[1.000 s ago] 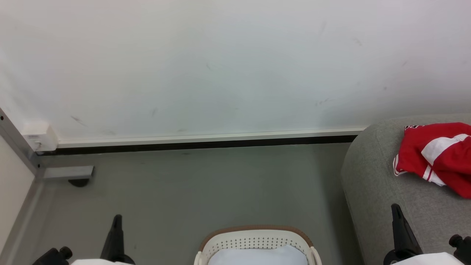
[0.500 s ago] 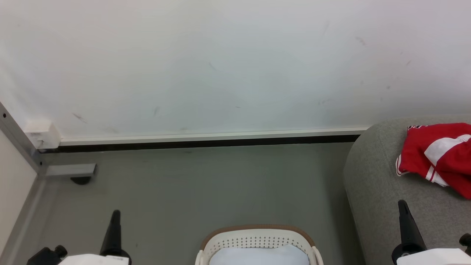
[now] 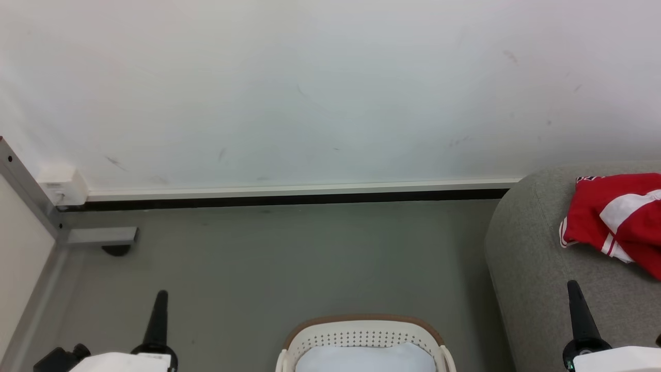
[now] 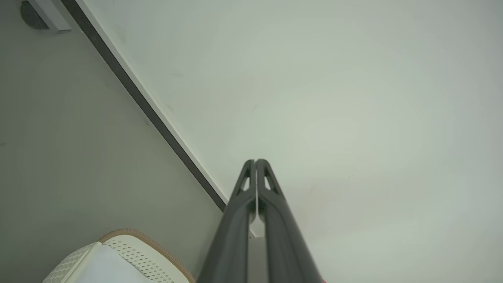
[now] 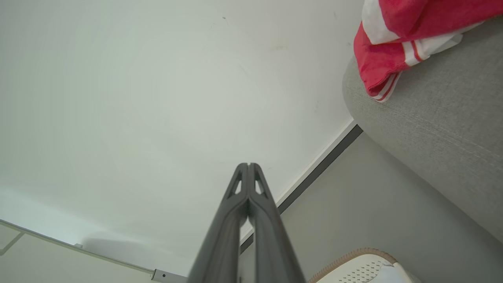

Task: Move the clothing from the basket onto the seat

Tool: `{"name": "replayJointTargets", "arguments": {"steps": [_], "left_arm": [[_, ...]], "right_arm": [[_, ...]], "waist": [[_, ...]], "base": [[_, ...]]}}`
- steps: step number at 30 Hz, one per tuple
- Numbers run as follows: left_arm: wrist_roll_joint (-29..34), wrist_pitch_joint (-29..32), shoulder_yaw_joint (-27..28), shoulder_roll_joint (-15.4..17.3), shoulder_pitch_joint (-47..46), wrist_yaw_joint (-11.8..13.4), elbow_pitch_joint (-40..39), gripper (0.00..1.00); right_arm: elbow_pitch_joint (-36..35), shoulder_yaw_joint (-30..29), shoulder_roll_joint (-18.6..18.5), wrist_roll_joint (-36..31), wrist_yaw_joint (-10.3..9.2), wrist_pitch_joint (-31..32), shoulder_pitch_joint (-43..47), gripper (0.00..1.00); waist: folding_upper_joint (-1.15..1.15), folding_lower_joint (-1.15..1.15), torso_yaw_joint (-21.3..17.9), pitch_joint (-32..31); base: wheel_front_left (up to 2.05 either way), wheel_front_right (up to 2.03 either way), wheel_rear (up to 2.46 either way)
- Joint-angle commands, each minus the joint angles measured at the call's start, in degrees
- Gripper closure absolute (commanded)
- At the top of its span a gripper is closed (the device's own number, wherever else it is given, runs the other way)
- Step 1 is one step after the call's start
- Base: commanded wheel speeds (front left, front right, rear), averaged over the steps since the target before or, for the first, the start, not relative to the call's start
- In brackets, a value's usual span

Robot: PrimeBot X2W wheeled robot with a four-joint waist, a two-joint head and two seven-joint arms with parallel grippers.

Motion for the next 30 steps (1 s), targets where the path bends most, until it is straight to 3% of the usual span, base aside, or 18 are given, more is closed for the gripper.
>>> {"name": "replayJointTargets", "arguments": {"steps": [1,30], "left_arm": [[-1.2,0.3,0.2,0.3,-1.2,0.1,-0.7,1.0],[-15.4,4.4,1.3,0.3,-2.1,0.7,-1.7,1.0]], "right_arm": [[-0.7,-0.3,-0.6,1.3,-0.06,0.2,-1.5,1.0],[-1.2,0.1,-3.1,18.1,-0.09,1.7,-2.0,1.0]], "waist": [[0.0,0.0,0.0,0.0],[0.0,0.0,1.0,0.5]], "base": [[0.0,0.0,0.0],[0.0,0.0,0.0]]}}
